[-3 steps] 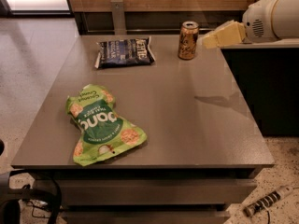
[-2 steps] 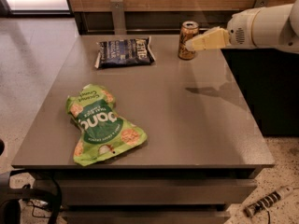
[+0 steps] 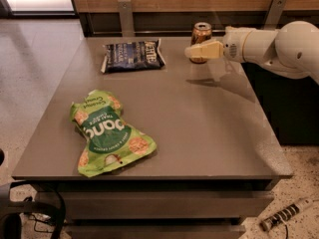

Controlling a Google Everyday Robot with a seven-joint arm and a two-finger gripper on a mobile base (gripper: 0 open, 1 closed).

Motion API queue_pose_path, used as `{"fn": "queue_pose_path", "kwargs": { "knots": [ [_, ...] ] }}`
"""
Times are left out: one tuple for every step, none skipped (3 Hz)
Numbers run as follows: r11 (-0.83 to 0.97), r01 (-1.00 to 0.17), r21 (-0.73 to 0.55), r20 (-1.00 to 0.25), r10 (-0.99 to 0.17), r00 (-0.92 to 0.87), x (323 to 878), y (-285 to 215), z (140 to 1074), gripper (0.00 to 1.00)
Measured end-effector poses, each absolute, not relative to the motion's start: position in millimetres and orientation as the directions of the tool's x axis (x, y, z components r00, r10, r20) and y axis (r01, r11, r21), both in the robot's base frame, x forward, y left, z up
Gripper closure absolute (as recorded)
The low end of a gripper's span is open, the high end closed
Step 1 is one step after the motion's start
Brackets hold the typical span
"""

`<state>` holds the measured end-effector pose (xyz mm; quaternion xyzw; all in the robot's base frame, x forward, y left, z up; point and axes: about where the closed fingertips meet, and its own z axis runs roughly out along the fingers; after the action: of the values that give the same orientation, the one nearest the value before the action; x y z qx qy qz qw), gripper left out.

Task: Move orange can near green rice chip bag

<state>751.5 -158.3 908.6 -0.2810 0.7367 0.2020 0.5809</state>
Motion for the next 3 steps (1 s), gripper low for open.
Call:
{"fn": "queue_pose_path", "kwargs": {
  "knots": [
    [0.753,-0.658,-0.018,-0.975,-0.159,-0.154,765,-154,895,0.0],
    [0.756,-0.655,-0.006,-0.982,-0.128,-0.139,780,-152,885,0.0],
    [0.759,-0.651,0.017,-0.992,-0.07,-0.108,805,-146,878,0.0]
  ]
}}
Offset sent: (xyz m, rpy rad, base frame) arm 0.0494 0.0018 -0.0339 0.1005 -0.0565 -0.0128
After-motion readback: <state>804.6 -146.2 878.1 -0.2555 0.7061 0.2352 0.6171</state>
